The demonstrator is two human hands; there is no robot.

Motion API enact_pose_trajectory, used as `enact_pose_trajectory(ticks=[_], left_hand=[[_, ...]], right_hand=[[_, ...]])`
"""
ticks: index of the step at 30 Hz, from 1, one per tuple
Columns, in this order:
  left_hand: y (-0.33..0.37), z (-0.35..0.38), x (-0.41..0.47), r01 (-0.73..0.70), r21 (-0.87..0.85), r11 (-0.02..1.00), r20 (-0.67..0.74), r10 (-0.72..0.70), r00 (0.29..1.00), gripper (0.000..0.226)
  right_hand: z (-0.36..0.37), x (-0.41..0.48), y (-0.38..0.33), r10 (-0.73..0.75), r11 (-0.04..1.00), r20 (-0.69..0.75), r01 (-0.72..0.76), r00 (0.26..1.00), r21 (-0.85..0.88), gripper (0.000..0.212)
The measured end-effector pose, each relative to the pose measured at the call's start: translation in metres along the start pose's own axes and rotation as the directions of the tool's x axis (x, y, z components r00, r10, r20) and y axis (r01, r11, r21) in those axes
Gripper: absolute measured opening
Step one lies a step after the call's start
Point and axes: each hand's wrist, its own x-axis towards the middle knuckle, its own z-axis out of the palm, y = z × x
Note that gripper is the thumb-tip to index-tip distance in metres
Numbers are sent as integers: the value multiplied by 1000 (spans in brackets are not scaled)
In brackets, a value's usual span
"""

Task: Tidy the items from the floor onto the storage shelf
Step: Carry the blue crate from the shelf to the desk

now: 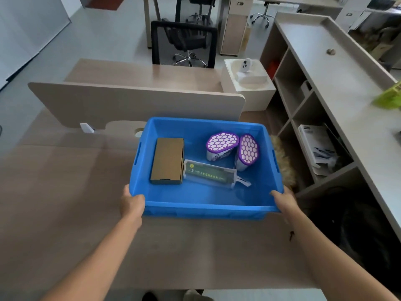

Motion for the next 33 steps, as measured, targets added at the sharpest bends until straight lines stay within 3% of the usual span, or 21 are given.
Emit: enact_pose_trajectory(ticks=[26,33], left_hand=[[6,6,-5,-17,3,1000,22,16,1000,57],[8,4,-3,-28,-5,1000,83,29,996,49]], right_hand=[[-2,1,-9,43,999,19,-42,999,-28,41],[7,-13,-2,109,994,-125,-105,986,40,42]])
